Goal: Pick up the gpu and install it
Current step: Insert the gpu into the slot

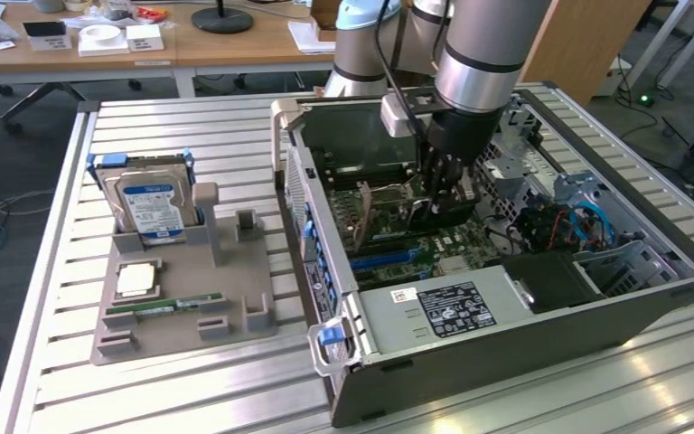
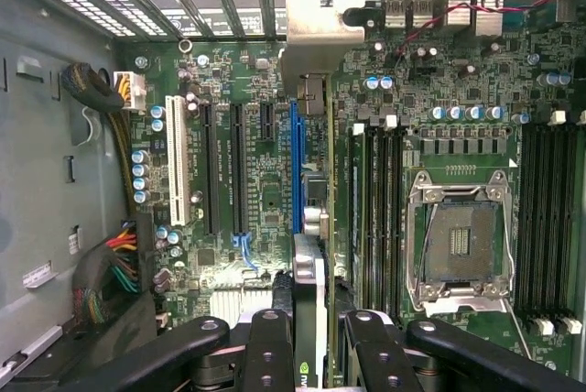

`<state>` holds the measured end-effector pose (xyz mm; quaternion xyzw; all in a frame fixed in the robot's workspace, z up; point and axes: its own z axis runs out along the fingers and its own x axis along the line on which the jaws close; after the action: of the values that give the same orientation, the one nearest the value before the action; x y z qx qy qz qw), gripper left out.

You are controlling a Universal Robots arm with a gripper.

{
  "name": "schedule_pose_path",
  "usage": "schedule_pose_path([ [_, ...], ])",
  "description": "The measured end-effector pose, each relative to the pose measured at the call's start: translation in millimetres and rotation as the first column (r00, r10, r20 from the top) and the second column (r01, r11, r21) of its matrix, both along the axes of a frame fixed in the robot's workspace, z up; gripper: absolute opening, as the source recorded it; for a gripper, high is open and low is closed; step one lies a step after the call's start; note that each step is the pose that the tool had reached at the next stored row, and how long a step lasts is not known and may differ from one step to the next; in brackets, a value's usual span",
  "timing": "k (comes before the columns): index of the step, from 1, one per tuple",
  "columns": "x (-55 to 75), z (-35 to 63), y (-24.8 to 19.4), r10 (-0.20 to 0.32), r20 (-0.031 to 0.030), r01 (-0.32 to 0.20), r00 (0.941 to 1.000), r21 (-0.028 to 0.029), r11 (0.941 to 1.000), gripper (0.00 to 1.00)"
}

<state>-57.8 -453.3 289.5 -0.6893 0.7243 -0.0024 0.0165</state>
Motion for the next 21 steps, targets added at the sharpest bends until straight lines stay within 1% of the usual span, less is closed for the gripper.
schedule_pose_path([
  [14, -6.1, 0.0, 0.0, 0.000, 0.0019, 0.000, 1.0000, 0.0000, 1.0000, 0.27],
  [18, -11.1, -0.1, 0.0, 0.000, 0.0054, 0.000, 1.0000, 0.0000, 1.0000, 0.27],
  [21, -13.0, -0.1, -0.2, 0.000, 0.0063, 0.000, 1.0000, 0.0000, 1.0000, 0.27],
])
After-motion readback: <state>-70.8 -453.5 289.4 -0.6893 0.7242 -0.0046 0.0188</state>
